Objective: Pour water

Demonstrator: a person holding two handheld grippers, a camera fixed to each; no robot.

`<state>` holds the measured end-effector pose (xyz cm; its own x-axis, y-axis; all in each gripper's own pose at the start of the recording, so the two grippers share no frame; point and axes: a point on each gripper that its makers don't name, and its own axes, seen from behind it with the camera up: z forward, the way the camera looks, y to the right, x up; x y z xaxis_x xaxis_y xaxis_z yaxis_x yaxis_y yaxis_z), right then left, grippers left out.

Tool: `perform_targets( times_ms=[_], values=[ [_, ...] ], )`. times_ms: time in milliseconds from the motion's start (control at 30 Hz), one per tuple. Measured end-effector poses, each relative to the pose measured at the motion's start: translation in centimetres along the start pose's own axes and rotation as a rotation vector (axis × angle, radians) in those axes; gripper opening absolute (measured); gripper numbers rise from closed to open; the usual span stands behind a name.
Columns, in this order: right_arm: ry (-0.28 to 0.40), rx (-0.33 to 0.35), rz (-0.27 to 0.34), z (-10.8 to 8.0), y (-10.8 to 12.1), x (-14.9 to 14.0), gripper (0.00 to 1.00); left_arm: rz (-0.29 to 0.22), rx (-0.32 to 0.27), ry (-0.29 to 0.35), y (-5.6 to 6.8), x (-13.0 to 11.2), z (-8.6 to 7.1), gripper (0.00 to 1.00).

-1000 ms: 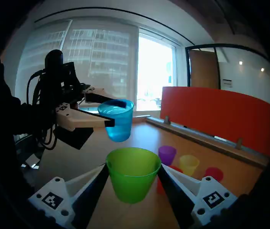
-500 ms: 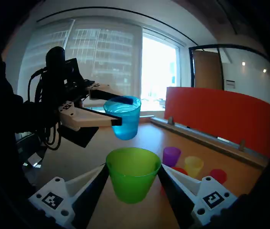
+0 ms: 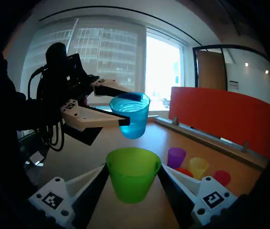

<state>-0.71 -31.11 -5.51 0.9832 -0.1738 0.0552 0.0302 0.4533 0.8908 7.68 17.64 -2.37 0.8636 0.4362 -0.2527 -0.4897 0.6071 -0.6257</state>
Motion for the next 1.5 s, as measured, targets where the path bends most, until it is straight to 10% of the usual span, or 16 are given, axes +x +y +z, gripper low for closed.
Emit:
perform_targets(
  times_ms=[1500],
  values=[
    [-0.009, 0.039, -0.017, 0.7, -1.3, 0.0, 0.91, 0.154, 0.004, 0.015, 0.2, 1.5, -0.2, 0.87]
  ],
)
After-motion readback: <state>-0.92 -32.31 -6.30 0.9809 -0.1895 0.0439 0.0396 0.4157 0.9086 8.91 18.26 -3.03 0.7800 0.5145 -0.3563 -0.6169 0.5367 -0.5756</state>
